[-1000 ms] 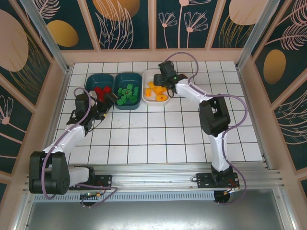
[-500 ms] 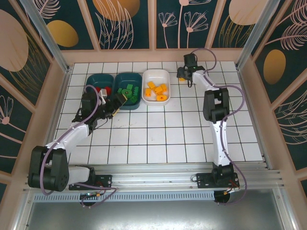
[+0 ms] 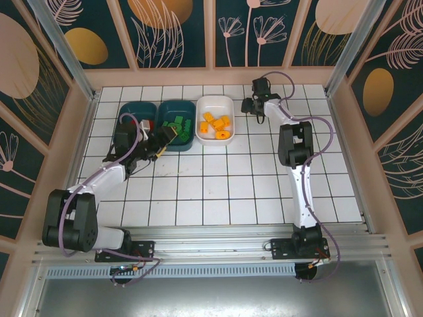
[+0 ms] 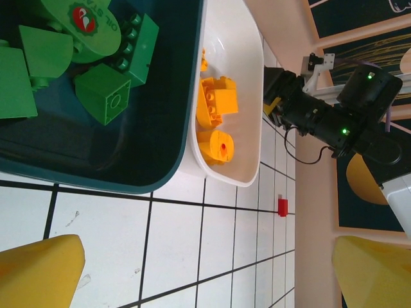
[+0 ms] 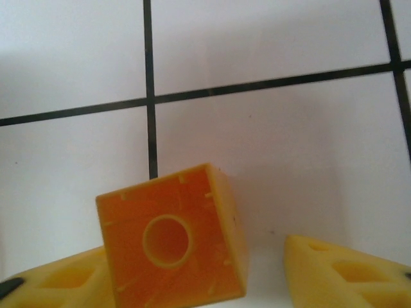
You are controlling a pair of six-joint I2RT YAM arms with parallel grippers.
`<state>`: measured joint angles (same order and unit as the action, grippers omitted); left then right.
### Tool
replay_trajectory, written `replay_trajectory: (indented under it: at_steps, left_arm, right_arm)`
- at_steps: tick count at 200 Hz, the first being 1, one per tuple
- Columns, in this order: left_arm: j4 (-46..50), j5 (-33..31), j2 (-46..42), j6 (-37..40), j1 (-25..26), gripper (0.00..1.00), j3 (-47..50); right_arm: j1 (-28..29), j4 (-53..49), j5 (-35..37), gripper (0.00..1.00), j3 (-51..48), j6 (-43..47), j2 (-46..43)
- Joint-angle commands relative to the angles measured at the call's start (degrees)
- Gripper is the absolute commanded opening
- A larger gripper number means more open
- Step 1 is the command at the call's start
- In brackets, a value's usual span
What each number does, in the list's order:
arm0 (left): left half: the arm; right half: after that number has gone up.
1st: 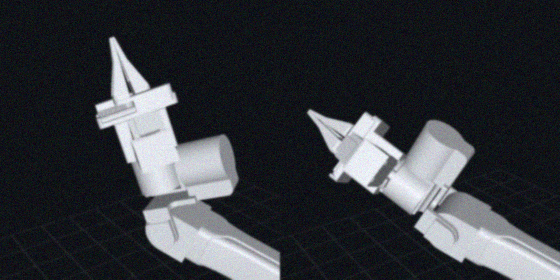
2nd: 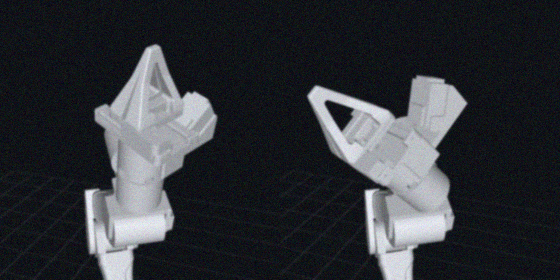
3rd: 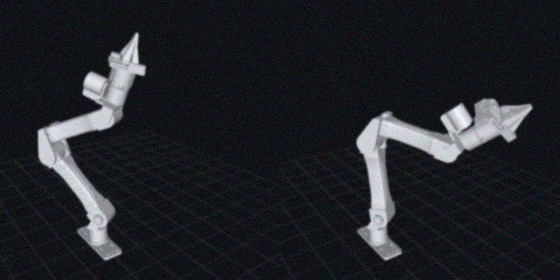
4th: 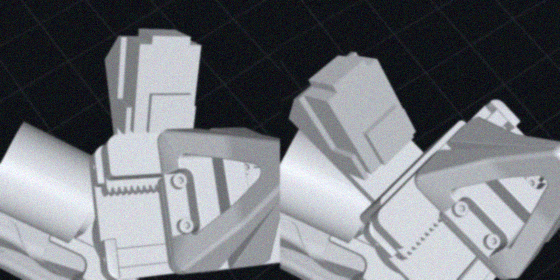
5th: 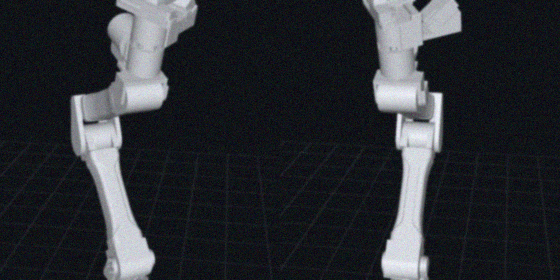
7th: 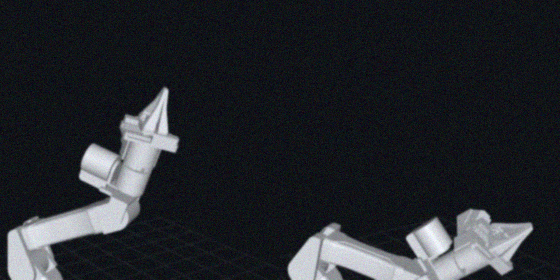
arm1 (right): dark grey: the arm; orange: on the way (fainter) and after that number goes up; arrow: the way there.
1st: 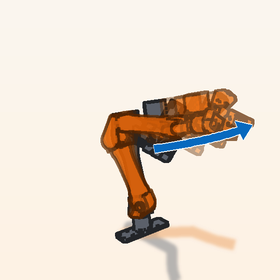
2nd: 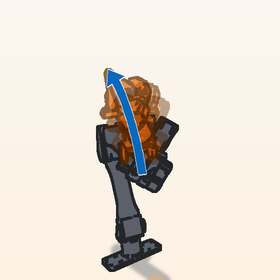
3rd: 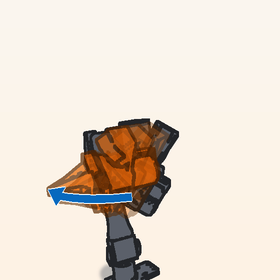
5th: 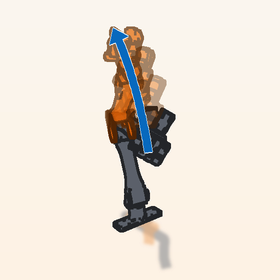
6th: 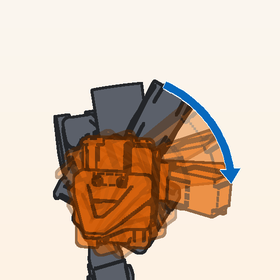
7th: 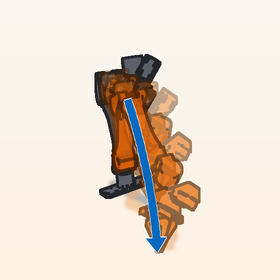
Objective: Sort the legos into containers by color
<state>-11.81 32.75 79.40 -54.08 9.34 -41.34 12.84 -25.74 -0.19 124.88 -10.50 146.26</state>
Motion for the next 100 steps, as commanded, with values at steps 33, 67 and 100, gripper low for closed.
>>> replay_trajectory:
  at_steps: [33, 67, 100]
  left_arm:
    - [-1.2, 0.4, 0.3, 1.4, 0.3, 0.98, -1.6]
    - [-1.2, 0.5, -0.2, 1.4, 0.3, 0.98, -1.1]
    - [-1.1, 0.3, -1.9, 1.2, 0.3, 0.98, -0.8]
  right_arm:
    - [0.4, 4.1, -1.9, 0.32, -2.4, 0.0, -2.0]
    - [1.6, 6.3, 1.4, 0.25, -5.8, -0.2, -7.0]
    - [3.7, 9.2, 7.0, 0.24, -14.4, -0.2, -16.2]
